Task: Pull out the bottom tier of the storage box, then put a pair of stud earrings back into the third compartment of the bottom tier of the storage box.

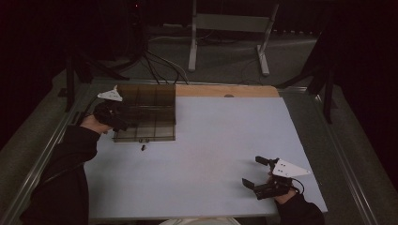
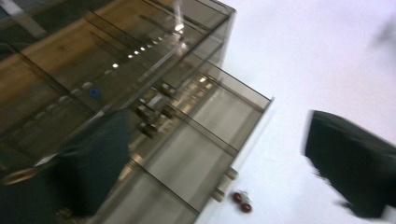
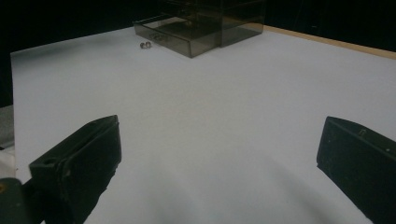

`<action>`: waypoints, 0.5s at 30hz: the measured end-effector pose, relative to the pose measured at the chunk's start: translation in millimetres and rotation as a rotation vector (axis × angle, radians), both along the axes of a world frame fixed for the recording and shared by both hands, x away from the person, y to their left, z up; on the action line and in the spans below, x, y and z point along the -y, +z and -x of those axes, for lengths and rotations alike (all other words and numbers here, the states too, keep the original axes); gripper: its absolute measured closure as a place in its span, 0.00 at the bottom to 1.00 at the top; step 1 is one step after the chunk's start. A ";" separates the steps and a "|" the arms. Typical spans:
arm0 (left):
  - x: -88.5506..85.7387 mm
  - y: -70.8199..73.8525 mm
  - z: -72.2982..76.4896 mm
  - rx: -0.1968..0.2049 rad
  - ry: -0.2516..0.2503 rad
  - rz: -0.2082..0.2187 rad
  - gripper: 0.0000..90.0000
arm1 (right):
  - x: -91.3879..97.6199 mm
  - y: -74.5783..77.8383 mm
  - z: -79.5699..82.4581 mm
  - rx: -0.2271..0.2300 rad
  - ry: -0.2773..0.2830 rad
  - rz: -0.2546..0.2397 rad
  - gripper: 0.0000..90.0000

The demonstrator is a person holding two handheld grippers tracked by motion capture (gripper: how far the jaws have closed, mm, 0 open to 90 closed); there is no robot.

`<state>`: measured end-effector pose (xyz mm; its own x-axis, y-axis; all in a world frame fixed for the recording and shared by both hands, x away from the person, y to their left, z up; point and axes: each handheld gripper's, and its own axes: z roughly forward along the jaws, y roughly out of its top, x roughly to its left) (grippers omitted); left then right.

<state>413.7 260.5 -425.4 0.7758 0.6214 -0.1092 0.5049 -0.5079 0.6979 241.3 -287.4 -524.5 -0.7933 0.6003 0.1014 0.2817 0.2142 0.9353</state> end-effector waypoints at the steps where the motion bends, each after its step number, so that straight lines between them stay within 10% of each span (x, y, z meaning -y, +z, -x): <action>1: -0.1 0.0 1.0 -0.009 -0.001 0.009 0.04 | 0.0 -0.1 0.0 0.000 0.000 0.000 0.00; 15: 2.1 0.2 24.7 0.031 0.076 0.038 0.03 | -0.5 0.3 0.1 -0.002 0.000 0.003 0.00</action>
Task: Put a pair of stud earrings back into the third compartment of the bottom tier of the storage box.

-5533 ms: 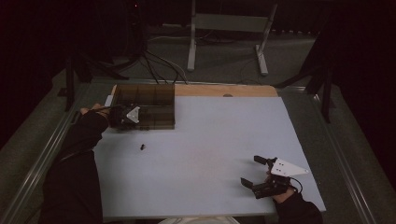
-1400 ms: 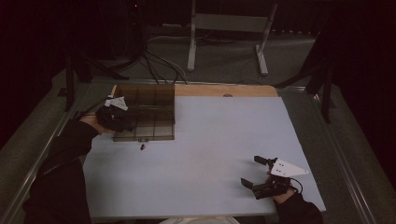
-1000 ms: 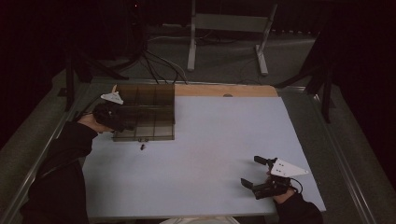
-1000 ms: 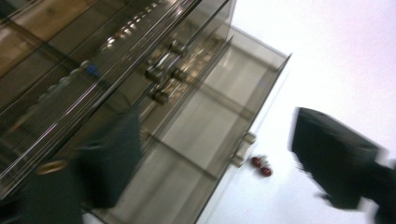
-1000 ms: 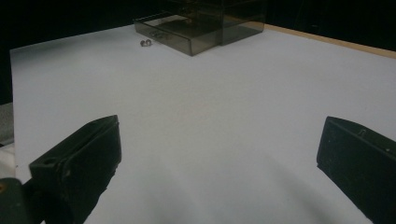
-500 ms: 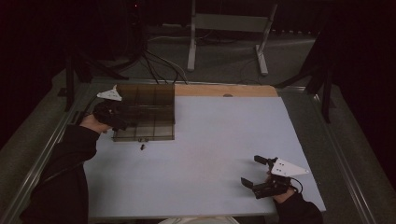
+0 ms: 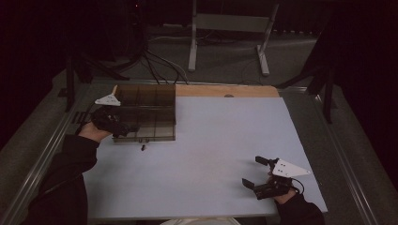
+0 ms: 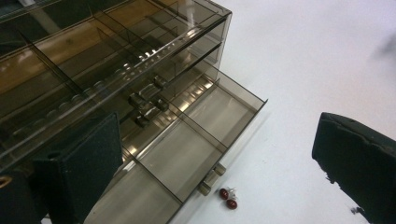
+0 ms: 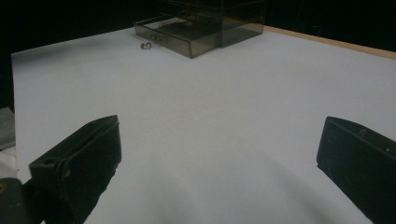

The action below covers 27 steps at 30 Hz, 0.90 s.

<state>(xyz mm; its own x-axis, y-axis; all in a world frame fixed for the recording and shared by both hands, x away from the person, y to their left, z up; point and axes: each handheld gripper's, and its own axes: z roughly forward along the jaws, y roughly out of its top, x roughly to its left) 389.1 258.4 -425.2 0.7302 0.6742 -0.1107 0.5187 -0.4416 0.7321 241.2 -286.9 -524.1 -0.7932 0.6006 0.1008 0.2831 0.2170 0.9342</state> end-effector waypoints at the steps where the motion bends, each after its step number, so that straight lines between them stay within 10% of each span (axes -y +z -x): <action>1: -0.2 -0.3 1.8 0.000 0.007 0.004 0.03 | -0.2 -0.1 0.0 0.000 0.000 0.001 0.00; 27: 13.5 -26.3 62.1 0.060 0.136 0.101 0.03 | -1.2 -0.9 0.9 -0.003 0.003 0.017 0.00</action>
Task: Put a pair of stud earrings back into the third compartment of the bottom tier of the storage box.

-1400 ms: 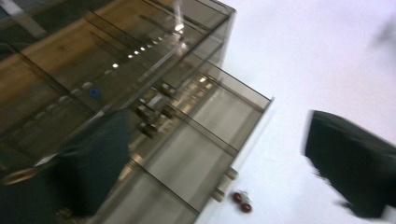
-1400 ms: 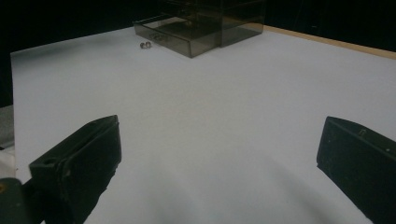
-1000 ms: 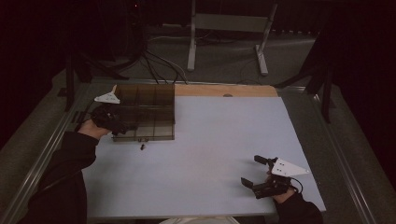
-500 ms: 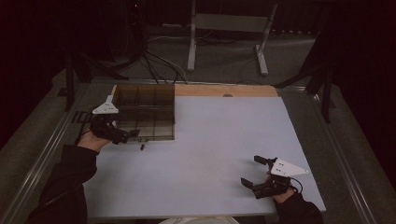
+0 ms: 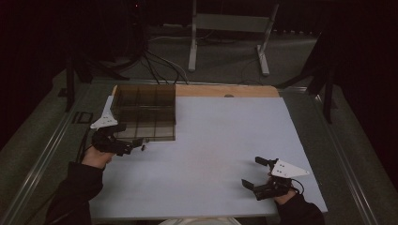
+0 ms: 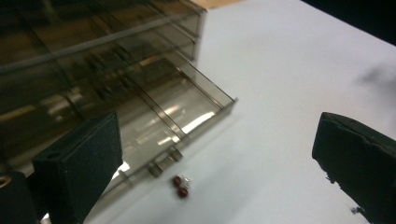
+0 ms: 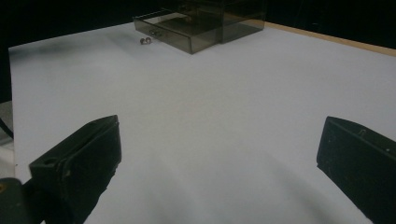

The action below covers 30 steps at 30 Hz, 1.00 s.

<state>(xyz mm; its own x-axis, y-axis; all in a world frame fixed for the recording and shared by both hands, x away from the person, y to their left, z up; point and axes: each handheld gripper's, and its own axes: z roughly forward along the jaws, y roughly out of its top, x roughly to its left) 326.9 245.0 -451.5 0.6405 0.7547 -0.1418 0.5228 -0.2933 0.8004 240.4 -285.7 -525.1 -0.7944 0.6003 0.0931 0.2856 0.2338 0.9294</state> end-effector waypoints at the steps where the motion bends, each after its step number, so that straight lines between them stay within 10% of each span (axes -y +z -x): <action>1: 2.0 -2.0 2.2 0.008 0.005 -0.008 0.03 | 0.0 0.0 -0.1 0.000 0.000 0.000 0.00; 15: 11.8 -34.3 10.7 0.043 -0.019 -0.062 0.19 | 0.3 0.2 0.4 -0.001 0.001 -0.002 0.00; 30: 14.3 -68.6 -0.1 -0.013 -0.048 -0.216 0.40 | 0.4 0.0 0.6 0.000 0.002 0.001 0.00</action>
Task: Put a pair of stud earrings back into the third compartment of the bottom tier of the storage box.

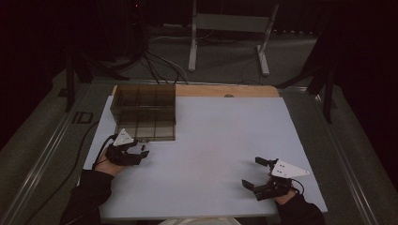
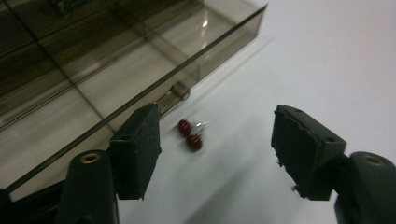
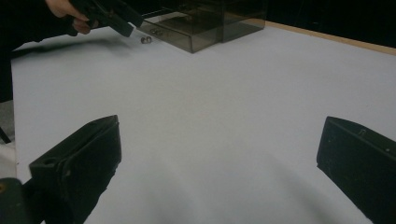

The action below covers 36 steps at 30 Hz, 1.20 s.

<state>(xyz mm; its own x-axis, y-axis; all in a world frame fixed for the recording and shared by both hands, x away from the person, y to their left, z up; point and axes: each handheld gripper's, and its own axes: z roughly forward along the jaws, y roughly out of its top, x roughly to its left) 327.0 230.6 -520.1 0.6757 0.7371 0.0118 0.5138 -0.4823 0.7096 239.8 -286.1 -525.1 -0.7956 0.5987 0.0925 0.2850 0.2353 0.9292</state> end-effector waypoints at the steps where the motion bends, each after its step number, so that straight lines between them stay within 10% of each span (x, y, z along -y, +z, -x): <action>1: -0.3 -1.2 -0.2 0.000 -0.006 -0.007 0.49 | 0.2 0.1 -0.1 -0.002 -0.001 -0.003 0.00; 9: -0.6 -7.6 -5.0 -0.016 -0.036 -0.057 0.64 | 0.1 0.2 0.4 -0.001 -0.002 -0.002 0.00; 36: -1.0 -12.5 -12.0 -0.046 -0.049 -0.027 0.90 | 1.0 0.2 0.7 -0.001 -0.004 0.000 0.00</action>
